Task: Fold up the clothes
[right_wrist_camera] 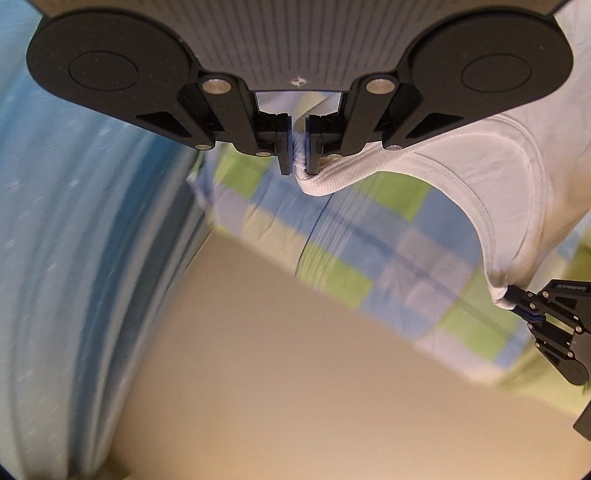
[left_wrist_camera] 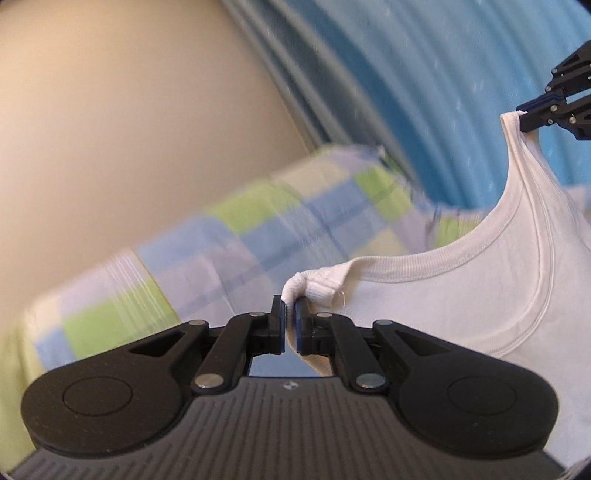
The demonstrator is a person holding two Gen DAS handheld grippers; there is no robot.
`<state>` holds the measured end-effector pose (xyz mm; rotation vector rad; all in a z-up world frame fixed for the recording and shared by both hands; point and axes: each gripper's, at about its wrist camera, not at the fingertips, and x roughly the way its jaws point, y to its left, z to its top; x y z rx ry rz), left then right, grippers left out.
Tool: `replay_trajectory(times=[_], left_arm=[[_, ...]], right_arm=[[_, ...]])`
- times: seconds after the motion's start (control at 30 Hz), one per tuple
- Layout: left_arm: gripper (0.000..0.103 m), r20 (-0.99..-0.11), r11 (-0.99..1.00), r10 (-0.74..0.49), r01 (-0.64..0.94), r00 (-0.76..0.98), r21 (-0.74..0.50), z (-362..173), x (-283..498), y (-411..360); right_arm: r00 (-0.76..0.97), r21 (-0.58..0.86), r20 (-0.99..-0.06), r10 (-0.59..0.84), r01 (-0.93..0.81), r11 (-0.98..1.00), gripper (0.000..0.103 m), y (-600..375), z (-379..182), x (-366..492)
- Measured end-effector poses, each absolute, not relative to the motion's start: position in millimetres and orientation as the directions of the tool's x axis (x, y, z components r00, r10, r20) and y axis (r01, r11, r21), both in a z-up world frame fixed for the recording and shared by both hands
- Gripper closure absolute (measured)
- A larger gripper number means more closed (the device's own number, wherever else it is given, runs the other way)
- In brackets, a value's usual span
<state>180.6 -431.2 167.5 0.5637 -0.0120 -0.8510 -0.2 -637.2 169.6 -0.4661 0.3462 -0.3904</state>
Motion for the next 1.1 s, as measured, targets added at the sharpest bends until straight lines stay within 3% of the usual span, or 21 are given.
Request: replay_trajectory(times=[0.07, 0.1, 0.13, 0.2, 0.33, 0.53, 0.8, 0.83, 0.87, 0.9, 1.1], left_arm=[[0.098, -0.284, 0.538, -0.676, 0.719, 0.680, 0.439, 124, 216, -464], [0.094, -0.335, 0.552, -0.653, 0.730, 0.679, 0.404, 95, 236, -479], [0.093, -0.390, 0.558, -0.634, 0.744, 0.667, 0.367, 69, 253, -491], [0.089, -0.486, 0.570, -0.598, 0.764, 0.637, 0.301, 22, 280, -509], [0.087, -0.518, 0.594, -0.589, 0.767, 0.620, 0.242, -21, 283, -483], [0.076, -0.564, 0.595, -0.608, 0.791, 0.558, 0.141, -19, 258, -418], [0.071, -0.655, 0.526, -0.634, 0.850, 0.412, 0.026, -41, 230, -424], [0.072, -0.659, 0.522, -0.632, 0.852, 0.408, 0.026, -46, 228, -429], [0.076, -0.649, 0.520, -0.636, 0.853, 0.416, 0.038, -49, 226, -433], [0.095, -0.646, 0.515, -0.641, 0.857, 0.415, 0.039, -50, 224, -434], [0.098, -0.610, 0.544, -0.610, 0.827, 0.506, 0.141, -32, 232, -424]], right_arm=[[0.851, -0.470, -0.322, -0.416, 0.238, 0.850, 0.095, -657, 111, 51], [0.837, -0.449, -0.372, -0.402, 0.217, 0.867, 0.088, -667, 84, 74], [0.821, -0.398, -0.421, -0.385, 0.215, 0.892, 0.075, -676, 62, 85], [0.790, -0.288, -0.508, -0.344, 0.221, 0.932, 0.074, -692, 19, 103], [0.792, -0.103, -0.540, -0.285, 0.274, 0.956, 0.073, -695, -11, 71], [0.779, 0.118, -0.592, -0.206, 0.336, 0.934, 0.067, -694, -39, 14], [0.792, 0.353, -0.599, -0.121, 0.396, 0.847, 0.065, -691, -74, -37], [0.800, 0.368, -0.587, -0.122, 0.398, 0.841, 0.067, -690, -76, -35], [0.806, 0.379, -0.578, -0.125, 0.401, 0.834, 0.092, -689, -79, -33], [0.804, 0.378, -0.579, -0.135, 0.411, 0.830, 0.099, -689, -77, -33], [0.759, 0.238, -0.549, -0.351, 0.544, 0.805, 0.102, -707, -55, -42]])
